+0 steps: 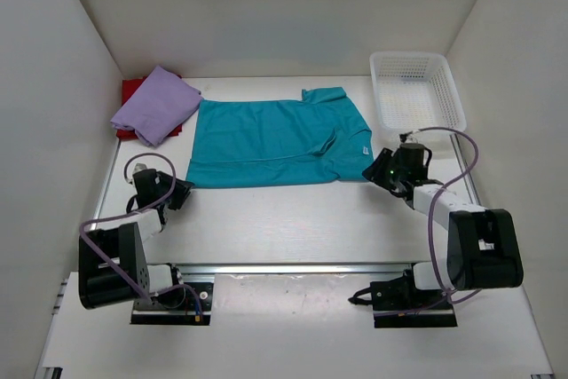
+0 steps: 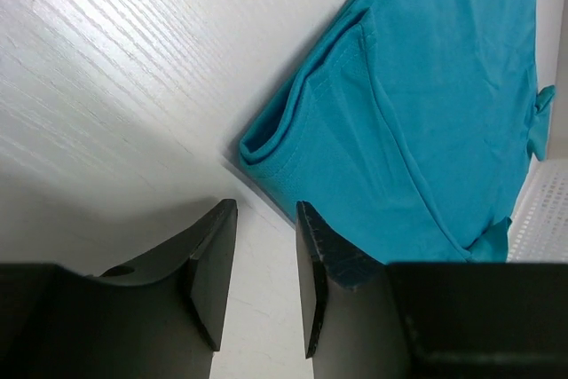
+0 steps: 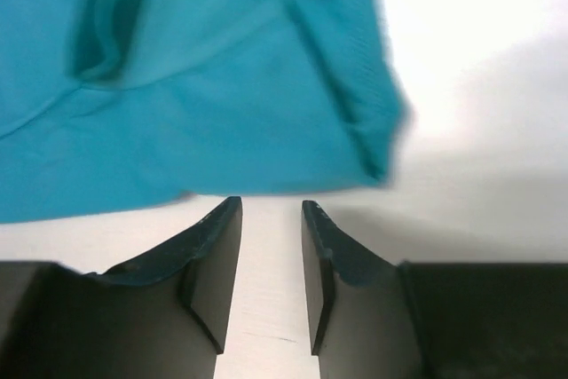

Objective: Fold and stack the t-shirts
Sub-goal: Fold the flattened tshirt in 1/3 of the way

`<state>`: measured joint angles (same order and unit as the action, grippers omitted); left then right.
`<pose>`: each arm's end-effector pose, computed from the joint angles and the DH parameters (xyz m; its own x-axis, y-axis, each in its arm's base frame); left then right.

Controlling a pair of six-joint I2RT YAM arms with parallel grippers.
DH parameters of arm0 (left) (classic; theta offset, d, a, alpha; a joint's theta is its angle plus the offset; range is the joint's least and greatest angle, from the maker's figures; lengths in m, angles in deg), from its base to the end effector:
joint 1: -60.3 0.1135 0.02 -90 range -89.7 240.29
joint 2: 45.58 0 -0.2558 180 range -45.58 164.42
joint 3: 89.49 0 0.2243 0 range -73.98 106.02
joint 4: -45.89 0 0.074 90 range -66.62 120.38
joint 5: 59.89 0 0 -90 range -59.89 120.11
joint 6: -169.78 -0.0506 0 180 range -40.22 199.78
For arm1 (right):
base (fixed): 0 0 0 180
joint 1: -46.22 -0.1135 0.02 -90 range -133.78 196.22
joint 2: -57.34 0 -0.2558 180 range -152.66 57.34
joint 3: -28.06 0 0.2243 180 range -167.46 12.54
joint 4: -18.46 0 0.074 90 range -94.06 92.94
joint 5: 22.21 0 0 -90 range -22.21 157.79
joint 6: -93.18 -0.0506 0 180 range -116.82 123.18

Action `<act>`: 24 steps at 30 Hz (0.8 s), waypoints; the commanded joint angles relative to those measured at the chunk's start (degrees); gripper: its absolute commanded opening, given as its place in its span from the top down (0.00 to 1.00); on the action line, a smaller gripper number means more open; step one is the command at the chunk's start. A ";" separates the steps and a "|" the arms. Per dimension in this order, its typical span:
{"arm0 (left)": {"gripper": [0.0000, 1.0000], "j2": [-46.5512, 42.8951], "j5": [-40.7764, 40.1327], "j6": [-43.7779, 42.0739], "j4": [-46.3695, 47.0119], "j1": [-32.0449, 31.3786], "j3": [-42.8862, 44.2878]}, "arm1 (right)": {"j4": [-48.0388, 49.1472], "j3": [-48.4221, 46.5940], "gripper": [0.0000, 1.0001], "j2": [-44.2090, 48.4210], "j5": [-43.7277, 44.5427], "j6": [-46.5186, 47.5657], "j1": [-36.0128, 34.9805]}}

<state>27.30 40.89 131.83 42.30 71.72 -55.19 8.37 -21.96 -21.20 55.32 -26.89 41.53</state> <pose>0.2094 0.0326 0.1350 -0.3584 -0.8627 -0.3568 -0.5550 0.5042 -0.6617 0.2609 0.0324 0.1801 -0.6625 0.4365 -0.6087 0.0970 0.8558 0.5081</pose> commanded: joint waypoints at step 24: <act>1.00 6.84 -3.84 1.39 6.28 -1.75 3.36 | 10.13 0.13 1.00 -9.88 0.42 -3.51 7.06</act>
<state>36.18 38.99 134.65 49.93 70.05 -53.33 17.31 -20.91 -32.33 54.29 -29.95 47.92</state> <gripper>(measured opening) 0.019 0.013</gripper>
